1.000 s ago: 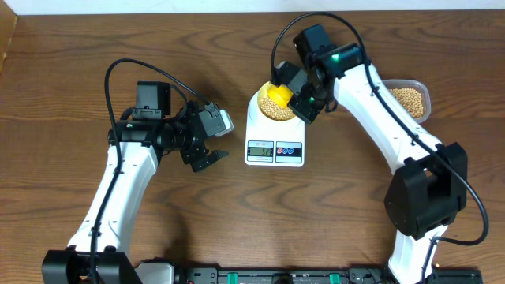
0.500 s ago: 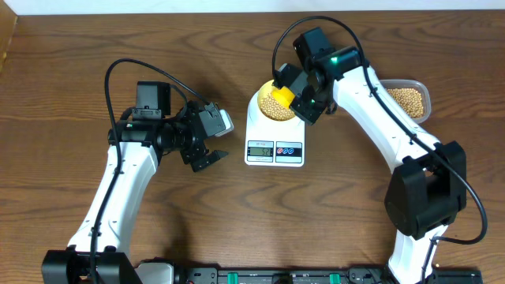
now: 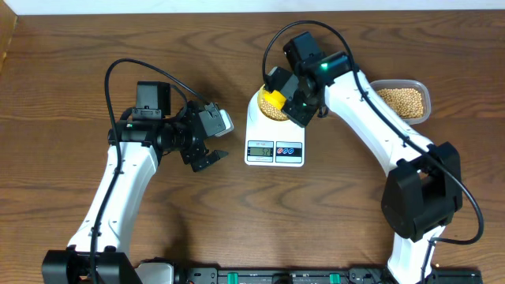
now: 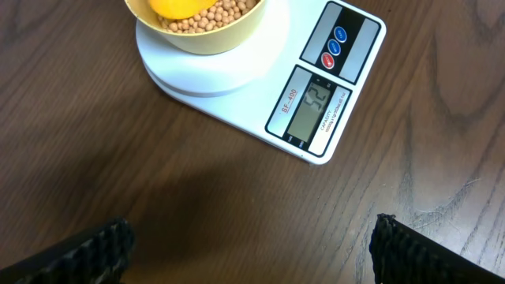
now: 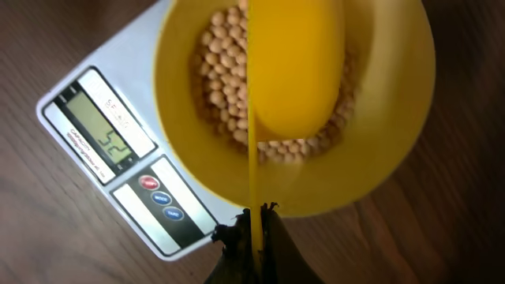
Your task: Scoop item into bowl and weigh 50g on scale
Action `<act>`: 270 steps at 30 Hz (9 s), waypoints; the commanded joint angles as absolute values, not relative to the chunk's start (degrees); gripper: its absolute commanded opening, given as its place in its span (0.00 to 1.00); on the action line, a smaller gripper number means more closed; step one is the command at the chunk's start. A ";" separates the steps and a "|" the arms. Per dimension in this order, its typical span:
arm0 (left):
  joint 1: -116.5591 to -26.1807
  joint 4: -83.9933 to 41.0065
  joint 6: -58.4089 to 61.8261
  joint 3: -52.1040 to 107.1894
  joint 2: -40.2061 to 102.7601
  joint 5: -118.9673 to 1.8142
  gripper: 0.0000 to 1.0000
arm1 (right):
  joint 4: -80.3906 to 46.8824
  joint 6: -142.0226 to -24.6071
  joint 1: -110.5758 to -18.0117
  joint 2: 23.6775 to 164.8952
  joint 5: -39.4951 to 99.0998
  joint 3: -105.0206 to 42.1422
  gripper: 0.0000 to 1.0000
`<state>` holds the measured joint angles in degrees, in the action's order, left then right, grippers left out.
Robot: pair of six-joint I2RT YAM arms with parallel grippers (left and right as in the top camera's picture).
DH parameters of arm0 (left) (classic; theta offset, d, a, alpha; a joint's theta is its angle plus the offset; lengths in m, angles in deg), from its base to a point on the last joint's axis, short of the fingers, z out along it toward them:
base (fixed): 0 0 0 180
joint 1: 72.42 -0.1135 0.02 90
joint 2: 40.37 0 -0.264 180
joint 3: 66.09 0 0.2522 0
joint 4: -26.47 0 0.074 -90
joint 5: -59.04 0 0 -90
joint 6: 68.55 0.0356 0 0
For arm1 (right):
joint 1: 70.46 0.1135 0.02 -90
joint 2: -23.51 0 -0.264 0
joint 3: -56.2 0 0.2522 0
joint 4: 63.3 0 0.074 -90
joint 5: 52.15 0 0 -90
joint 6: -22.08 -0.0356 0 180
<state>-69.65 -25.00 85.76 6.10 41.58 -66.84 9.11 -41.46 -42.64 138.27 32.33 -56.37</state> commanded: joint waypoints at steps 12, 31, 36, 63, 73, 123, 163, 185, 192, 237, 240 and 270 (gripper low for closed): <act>-69.83 -25.24 85.26 6.28 40.86 -67.76 0.98 | 7.41 -41.07 -42.21 139.04 37.83 -55.19 0.01; -69.83 -25.24 85.26 6.28 40.86 -67.76 0.98 | 7.58 -41.04 -41.20 139.08 34.88 -54.82 0.01; -69.83 -25.24 85.26 6.28 40.86 -67.76 0.98 | 7.87 -41.09 -41.20 139.08 32.50 -54.82 0.01; -69.83 -25.24 85.26 6.28 40.86 -67.78 0.98 | 8.74 -45.22 -44.61 138.56 22.16 -55.08 0.01; -69.83 -25.24 85.26 6.28 40.86 -67.76 0.97 | 10.12 -46.05 -48.59 138.47 12.07 -55.19 0.01; -69.83 -25.24 85.26 6.28 40.86 -67.76 0.98 | 21.42 -46.46 -62.97 137.86 -10.78 -65.57 0.01; -69.83 -25.24 85.26 6.28 40.86 -67.76 0.98 | 34.36 -56.17 -61.22 130.34 68.98 -65.33 0.01; -69.83 -25.24 85.26 6.28 40.86 -67.76 0.98 | 17.77 -55.05 -55.63 130.51 20.17 -65.35 0.01; -69.83 -25.24 85.26 6.28 40.86 -67.76 0.98 | 19.60 -52.28 -50.21 131.39 21.94 -65.33 0.01; -69.83 -25.24 85.26 6.28 40.86 -67.76 0.97 | 16.50 -41.96 -41.29 145.31 36.48 -64.04 0.01; -69.83 -25.24 85.26 6.28 40.86 -67.76 0.98 | 16.59 -41.94 -40.87 145.49 37.70 -64.04 0.01; -69.83 -25.24 85.26 6.28 40.86 -67.76 0.97 | 17.55 -45.15 -44.92 142.80 27.06 -64.50 0.01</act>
